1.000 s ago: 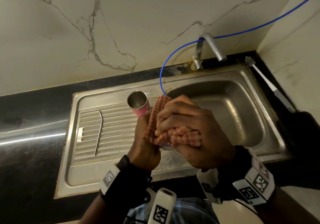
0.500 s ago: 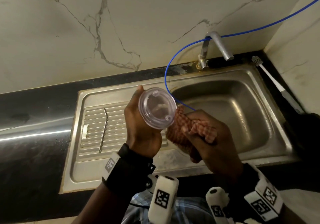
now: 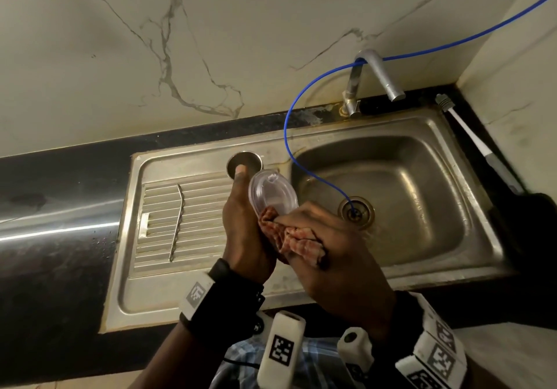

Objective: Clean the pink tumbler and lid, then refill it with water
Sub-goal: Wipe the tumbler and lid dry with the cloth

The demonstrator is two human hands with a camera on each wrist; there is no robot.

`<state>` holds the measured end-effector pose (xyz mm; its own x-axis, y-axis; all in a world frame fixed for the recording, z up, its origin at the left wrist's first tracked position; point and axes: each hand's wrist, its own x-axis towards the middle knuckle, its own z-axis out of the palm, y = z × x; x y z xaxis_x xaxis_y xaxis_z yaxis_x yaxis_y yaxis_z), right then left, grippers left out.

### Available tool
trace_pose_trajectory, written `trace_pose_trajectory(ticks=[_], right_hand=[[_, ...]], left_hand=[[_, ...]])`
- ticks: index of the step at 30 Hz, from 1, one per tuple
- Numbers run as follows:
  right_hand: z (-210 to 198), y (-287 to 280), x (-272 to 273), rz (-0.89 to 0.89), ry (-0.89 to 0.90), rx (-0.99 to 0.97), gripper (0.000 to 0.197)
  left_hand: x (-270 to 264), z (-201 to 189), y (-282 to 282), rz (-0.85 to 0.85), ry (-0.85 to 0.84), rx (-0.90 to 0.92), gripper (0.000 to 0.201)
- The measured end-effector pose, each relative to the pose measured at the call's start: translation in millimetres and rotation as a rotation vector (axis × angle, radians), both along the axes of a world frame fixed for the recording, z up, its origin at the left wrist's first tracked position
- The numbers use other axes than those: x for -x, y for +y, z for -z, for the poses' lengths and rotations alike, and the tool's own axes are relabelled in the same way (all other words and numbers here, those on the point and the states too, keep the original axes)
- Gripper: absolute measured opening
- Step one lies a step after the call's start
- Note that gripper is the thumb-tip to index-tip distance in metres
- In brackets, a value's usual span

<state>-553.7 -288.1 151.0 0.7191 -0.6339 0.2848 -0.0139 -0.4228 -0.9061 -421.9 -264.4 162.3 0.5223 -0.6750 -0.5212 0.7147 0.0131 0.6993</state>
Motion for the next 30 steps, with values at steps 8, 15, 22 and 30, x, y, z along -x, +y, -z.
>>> trace_pose_trajectory(ticks=[8, 15, 22, 30], right_hand=[[24, -27, 24, 0.351, 0.171, -0.414, 0.017], [10, -38, 10, 0.289, -0.058, -0.584, 0.024], [12, -34, 11, 0.092, 0.037, -0.593, 0.030], [24, -34, 10, 0.169, -0.036, -0.741, 0.029]], left_hand=[[-14, 3, 12, 0.086, -0.177, -0.088, 0.042], [-12, -1, 9, 0.446, -0.117, -0.224, 0.070], [-21, 7, 11, 0.510, 0.044, -0.272, 0.085], [-22, 21, 14, 0.440, 0.004, -0.418, 0.088]])
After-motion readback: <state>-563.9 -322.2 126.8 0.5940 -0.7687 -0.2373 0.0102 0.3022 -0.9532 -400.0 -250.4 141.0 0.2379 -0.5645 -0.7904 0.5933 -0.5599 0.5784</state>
